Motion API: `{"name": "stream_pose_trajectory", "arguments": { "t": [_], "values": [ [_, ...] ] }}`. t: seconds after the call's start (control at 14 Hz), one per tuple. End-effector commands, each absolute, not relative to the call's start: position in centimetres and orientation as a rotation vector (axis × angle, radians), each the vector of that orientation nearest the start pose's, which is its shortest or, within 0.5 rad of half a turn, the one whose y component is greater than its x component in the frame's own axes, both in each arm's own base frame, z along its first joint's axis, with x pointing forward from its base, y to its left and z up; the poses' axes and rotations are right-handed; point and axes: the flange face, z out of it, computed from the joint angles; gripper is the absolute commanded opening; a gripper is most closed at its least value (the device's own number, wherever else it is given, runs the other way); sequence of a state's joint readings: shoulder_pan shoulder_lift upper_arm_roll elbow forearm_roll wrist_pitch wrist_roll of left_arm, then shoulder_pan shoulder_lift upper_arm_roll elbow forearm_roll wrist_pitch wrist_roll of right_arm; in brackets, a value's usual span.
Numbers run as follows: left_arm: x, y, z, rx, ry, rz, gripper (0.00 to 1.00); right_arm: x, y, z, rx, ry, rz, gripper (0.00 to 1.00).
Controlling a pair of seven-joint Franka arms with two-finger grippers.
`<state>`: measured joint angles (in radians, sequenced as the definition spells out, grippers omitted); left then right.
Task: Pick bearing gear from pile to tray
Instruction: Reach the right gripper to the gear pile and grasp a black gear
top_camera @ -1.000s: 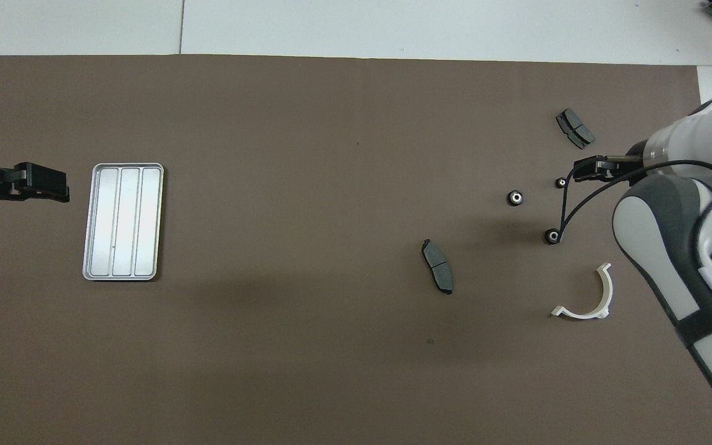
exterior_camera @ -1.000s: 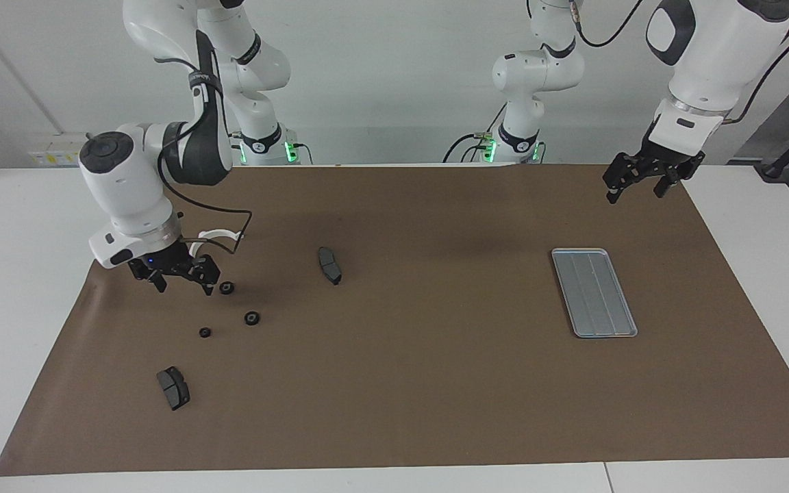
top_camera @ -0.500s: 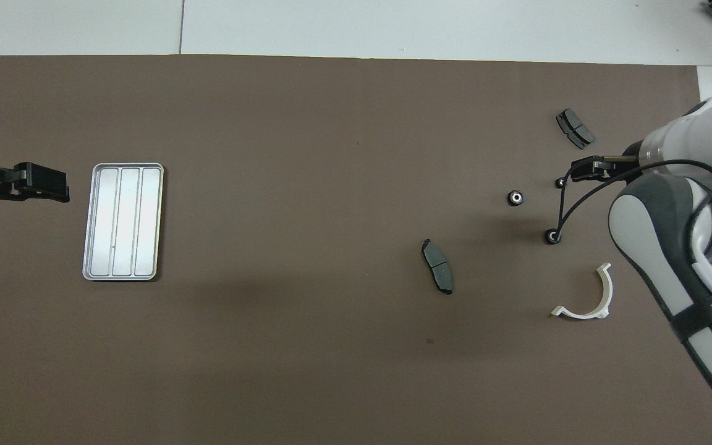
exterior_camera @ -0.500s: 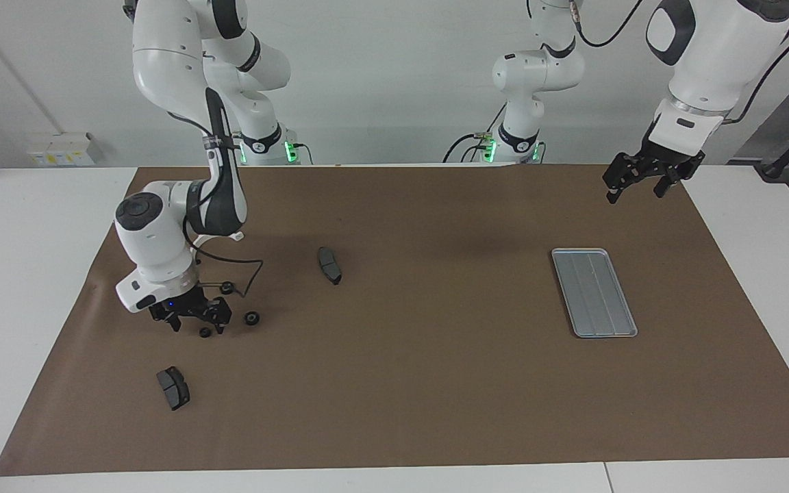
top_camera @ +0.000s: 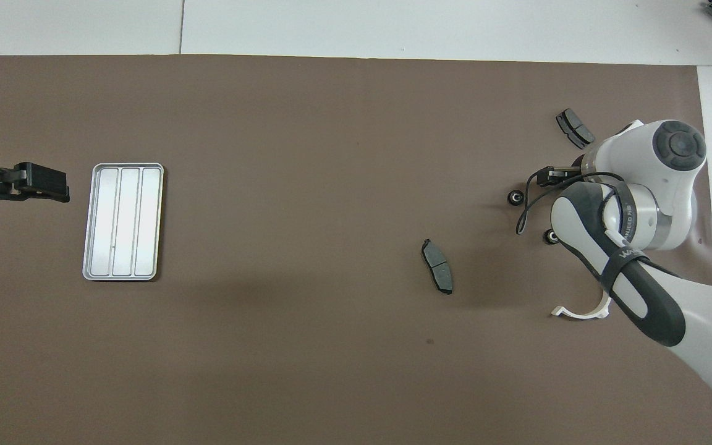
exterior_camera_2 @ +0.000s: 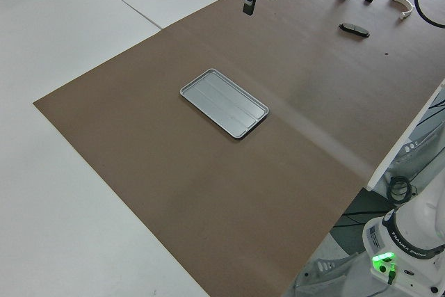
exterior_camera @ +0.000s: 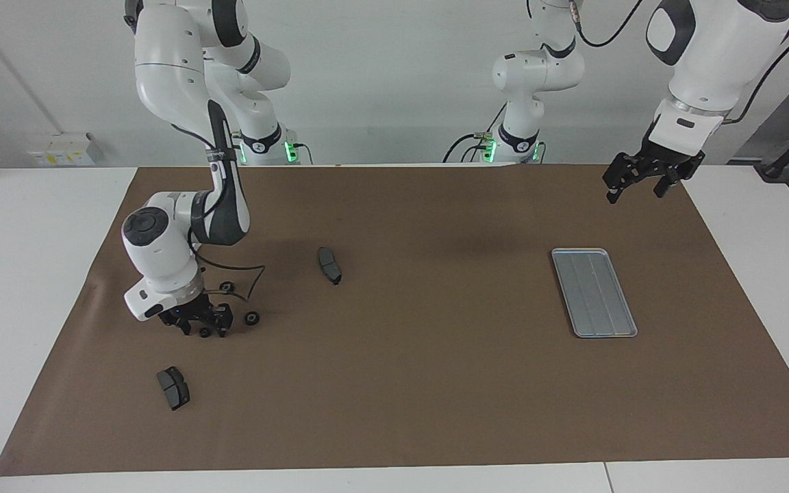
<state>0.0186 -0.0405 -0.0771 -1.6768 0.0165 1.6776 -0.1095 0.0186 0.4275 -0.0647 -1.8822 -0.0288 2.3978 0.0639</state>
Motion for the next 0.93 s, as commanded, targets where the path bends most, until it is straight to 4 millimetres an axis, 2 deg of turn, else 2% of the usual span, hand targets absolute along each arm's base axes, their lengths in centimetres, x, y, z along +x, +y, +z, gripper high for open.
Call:
{"name": "stream_pose_trajectory", "arguments": {
  "t": [0.0, 0.21, 0.36, 0.5, 0.71, 0.86],
  "values": [
    [54.3, -2.9, 60.7, -3.134, -0.079, -0.075, 1.00, 63.5, -3.2, 30.1, -3.178, 0.074, -0.117, 0.76],
    [54.3, -2.9, 60.7, -3.134, -0.079, -0.075, 1.00, 63.6, -3.8, 29.8, -3.179, 0.071, -0.128, 0.64],
    [54.3, -2.9, 60.7, -3.134, -0.079, -0.075, 1.00, 63.9, -3.8, 29.3, -3.172, 0.080, -0.172, 0.63],
    [54.3, -2.9, 60.7, -3.134, -0.079, -0.075, 1.00, 63.9, -3.9, 29.2, -3.161, 0.094, -0.170, 0.61],
    [54.3, -2.9, 60.7, -3.134, -0.079, -0.075, 1.00, 63.7, -3.9, 28.9, -3.159, 0.098, -0.156, 0.53],
    [54.3, -2.9, 60.7, -3.134, -0.079, -0.075, 1.00, 63.3, -4.0, 28.4, -3.159, 0.098, -0.131, 0.53]
  ]
}}
